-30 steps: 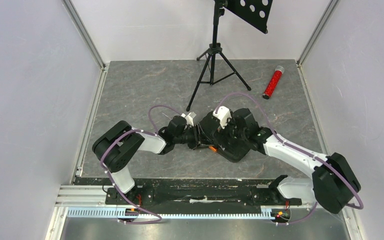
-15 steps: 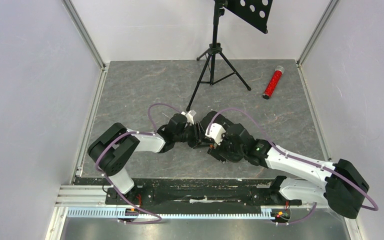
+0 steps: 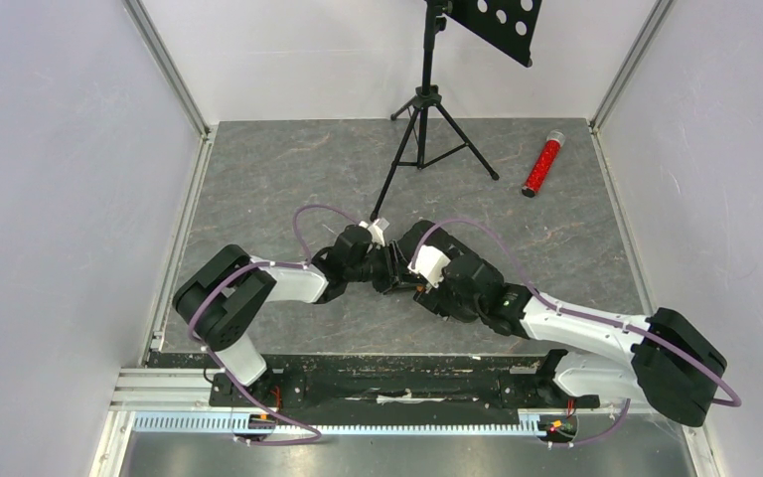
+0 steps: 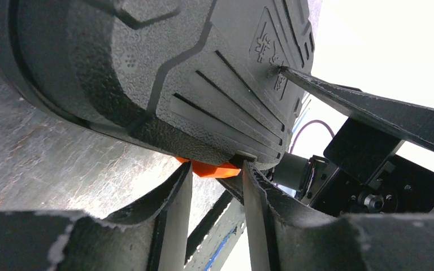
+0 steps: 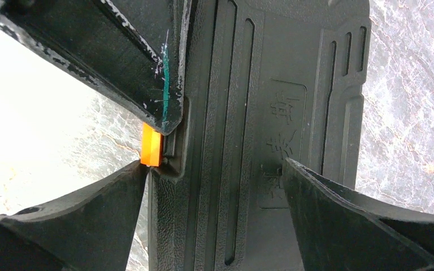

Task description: Pack the tool kit

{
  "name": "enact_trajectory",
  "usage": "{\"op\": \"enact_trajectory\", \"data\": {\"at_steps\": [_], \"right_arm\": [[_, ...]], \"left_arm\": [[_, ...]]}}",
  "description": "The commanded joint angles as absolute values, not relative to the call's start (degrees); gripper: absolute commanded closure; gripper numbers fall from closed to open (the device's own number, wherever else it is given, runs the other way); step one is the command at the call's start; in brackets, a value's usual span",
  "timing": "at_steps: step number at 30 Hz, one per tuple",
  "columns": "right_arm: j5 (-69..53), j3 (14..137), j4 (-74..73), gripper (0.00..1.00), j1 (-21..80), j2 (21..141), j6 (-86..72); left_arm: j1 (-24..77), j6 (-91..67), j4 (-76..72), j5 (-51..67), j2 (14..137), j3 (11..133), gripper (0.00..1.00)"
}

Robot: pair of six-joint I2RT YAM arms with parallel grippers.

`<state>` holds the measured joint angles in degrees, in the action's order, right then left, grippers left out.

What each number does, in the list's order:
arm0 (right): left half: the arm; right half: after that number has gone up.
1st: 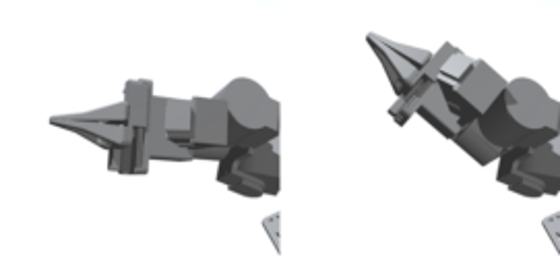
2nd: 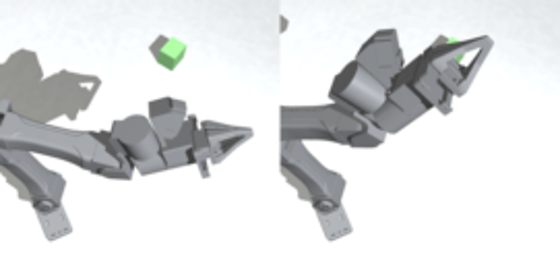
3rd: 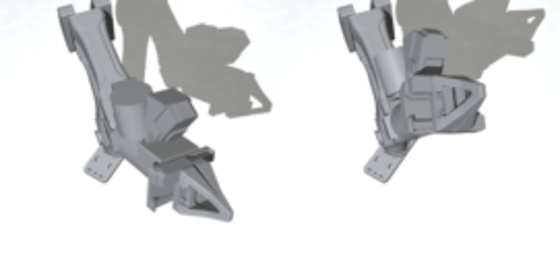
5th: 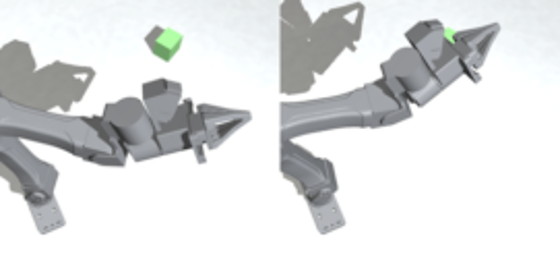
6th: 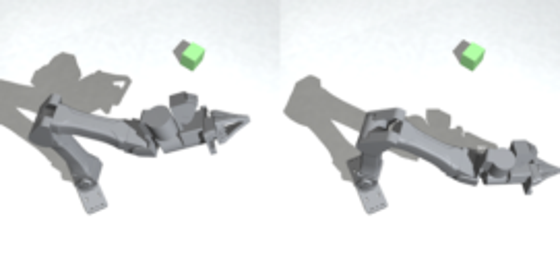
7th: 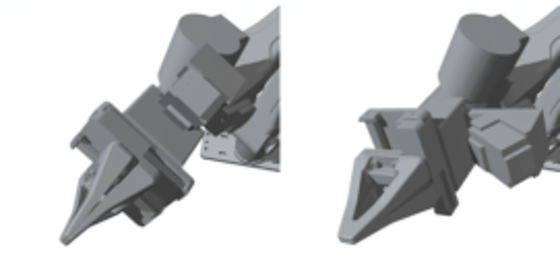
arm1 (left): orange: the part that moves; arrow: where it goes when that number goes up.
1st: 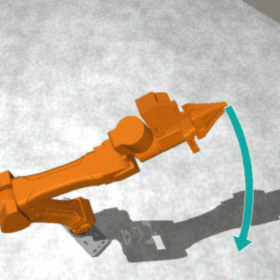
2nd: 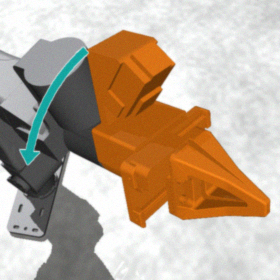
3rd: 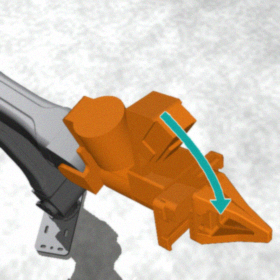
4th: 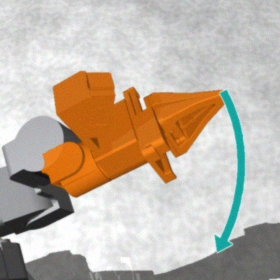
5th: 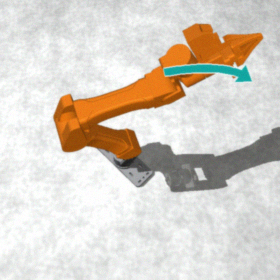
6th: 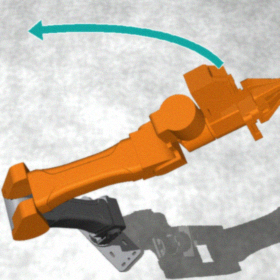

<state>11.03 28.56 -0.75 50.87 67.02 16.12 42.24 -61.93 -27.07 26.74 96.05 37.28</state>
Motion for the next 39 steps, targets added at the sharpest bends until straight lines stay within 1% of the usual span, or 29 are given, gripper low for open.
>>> {"op": "enact_trajectory", "data": {"at_steps": [1,5,12,19,23,28,30,36,39], "right_arm": [[12.14,27.45,3.05,0.10,50.44,68.08,12.95],[10.16,27.71,3.60,0.11,50.47,68.47,11.24],[12.33,28.48,3.52,0.13,49.20,68.54,7.51],[14.45,28.38,2.82,0.30,48.14,70.51,5.29],[12.53,28.74,2.22,0.37,47.05,71.68,3.42],[9.96,28.83,1.68,0.42,44.48,71.54,-2.40],[8.78,28.83,1.68,0.43,43.55,71.79,-3.87],[6.69,29.09,1.76,0.44,42.71,72.94,-5.41],[6.77,29.05,1.67,0.44,42.63,73.42,-5.40]], "left_arm": [[42.63,-62.91,-28.72,26.05,93.08,39.21,0.56],[42.63,-62.48,-27.98,25.41,92.59,39.38,0.57],[42.63,-62.91,-28.08,24.82,91.85,39.67,0.58],[42.63,-63.27,-27.55,22.52,89.71,38.47,0.59],[42.54,-62.99,-26.39,18.80,86.79,36.98,0.57],[42.63,-63.97,-24.84,14.38,84.42,34.93,0.57],[42.84,-65.12,-25.20,13.64,84.95,34.45,0.59],[43.13,-67.64,-24.02,13.50,89.68,35.44,0.70],[43.23,-67.52,-22.98,12.92,90.64,35.26,0.72]]}}
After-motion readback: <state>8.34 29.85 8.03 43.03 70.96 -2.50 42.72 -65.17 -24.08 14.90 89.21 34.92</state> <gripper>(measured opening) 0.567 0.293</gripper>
